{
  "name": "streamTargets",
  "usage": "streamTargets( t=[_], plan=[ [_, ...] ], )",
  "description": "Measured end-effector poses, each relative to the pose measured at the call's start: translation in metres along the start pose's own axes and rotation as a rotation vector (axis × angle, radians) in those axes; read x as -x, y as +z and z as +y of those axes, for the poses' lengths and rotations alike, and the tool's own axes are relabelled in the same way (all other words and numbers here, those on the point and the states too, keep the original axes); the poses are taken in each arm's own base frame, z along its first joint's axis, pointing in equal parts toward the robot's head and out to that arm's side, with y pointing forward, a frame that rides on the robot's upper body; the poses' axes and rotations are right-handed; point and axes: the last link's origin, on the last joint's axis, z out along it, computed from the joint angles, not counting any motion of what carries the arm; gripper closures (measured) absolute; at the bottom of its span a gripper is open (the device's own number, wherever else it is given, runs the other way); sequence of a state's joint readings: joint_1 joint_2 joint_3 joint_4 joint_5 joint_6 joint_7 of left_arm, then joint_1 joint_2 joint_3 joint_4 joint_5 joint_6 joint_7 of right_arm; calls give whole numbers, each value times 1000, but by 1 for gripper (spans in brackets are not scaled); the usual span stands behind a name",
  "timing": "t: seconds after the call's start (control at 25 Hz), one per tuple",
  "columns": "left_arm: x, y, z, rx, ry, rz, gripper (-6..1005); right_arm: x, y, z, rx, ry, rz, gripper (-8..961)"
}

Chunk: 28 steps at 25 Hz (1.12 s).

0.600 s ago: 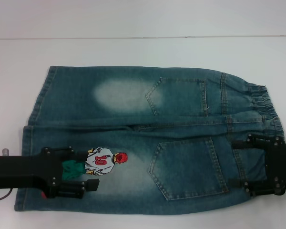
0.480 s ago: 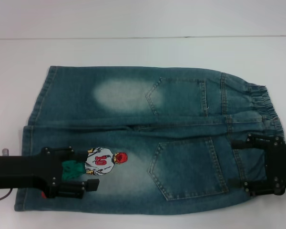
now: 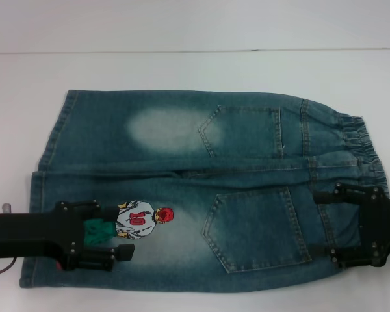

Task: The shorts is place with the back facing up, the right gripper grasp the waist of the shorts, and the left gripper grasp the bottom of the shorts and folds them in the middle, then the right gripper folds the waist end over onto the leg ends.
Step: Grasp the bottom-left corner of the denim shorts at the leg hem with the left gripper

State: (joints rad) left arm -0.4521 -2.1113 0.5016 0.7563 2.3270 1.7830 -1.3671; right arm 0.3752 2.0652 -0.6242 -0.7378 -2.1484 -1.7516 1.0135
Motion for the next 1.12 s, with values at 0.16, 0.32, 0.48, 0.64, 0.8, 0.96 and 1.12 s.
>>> streamTargets(
  t=[0.16,0.32,0.48,0.64,0.8,0.96,1.12],
  plan=[
    [-1,1,0,0,-13,1,91,1,1,0,1,-1,-3,38],
    [-9,-6,-4,-23,-116,-16,92,2,1,-2,-2,-2,-3,38],
    [-15,-18,-4,-46,-274,-56,92,4,-3,-5,-24,-16,0,39],
    [-21,-28,0,-56,-409,-139,91,7,-6,-9,-47,-30,2,38],
    [-22,-34,-1,-135,-553,-299,93,10,-8,-12,-57,-45,4,39],
    [-23,-41,-6,-232,-652,-389,92,14,-6,-15,-54,-56,1,39],
    [-27,-49,-9,-303,-711,-432,92,16,-5,-17,-51,-64,-1,39]
  ],
)
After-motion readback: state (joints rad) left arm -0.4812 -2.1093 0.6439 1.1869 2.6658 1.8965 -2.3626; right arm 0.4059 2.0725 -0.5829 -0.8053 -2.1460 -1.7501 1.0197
